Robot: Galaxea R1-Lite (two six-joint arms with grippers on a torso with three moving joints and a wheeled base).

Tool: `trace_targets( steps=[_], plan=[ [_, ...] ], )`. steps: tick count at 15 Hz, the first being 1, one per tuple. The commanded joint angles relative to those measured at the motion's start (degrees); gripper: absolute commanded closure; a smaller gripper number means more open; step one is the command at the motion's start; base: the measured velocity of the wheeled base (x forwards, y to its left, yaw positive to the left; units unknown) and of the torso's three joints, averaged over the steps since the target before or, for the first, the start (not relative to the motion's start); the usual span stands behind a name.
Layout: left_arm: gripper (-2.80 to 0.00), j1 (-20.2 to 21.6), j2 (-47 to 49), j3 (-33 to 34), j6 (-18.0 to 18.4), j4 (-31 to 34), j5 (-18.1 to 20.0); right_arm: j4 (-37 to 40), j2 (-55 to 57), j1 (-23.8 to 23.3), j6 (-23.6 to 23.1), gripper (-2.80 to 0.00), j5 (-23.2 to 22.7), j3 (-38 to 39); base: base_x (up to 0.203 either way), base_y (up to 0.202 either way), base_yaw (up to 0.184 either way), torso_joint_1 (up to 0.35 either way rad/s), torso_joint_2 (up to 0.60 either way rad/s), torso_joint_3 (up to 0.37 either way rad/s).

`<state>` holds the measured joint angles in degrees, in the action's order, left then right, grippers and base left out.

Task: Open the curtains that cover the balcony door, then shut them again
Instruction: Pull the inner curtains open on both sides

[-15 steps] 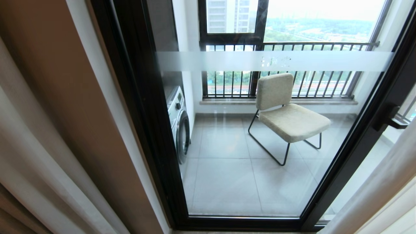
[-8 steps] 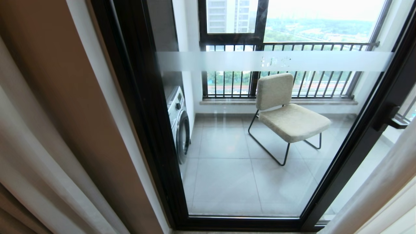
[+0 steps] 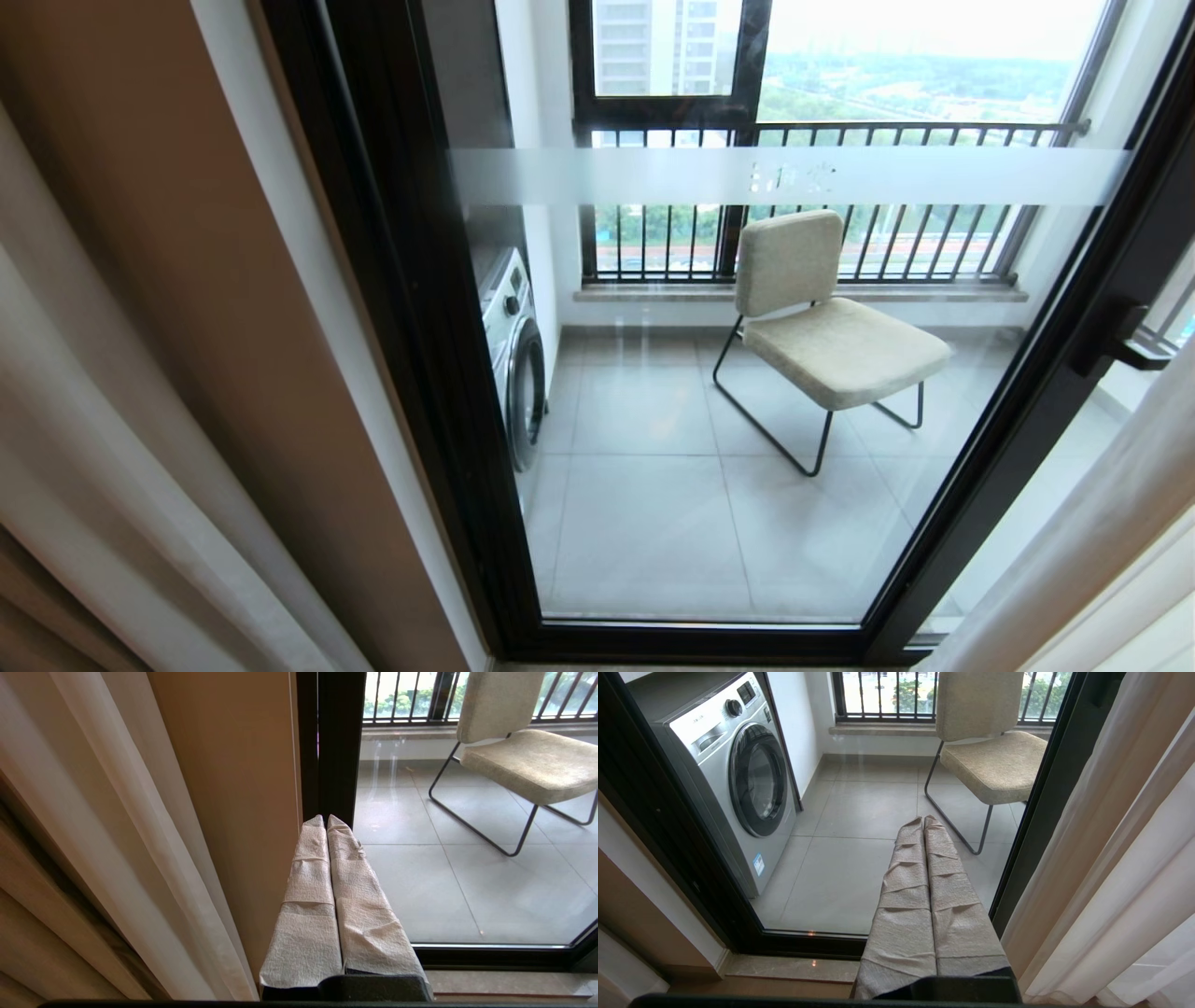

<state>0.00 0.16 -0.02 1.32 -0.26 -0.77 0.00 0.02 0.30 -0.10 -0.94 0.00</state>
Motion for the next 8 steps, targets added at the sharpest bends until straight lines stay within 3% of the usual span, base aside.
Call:
trace_targets(
  steps=[1, 8],
  plan=[
    [0.00, 0.00, -0.16, 0.02, 0.00, -0.01, -0.02, 0.00, -0.02, 0.05, -0.08, 0.00, -0.03, 0.00, 0.000, 0.000, 0.000, 0.000, 0.00, 0.000],
    [0.00, 0.00, -0.16, 0.02, 0.00, -0.01, -0.02, 0.00, -0.02, 0.05, -0.08, 0.00, -0.03, 0.00, 0.000, 0.000, 0.000, 0.000, 0.00, 0.000]
  ],
)
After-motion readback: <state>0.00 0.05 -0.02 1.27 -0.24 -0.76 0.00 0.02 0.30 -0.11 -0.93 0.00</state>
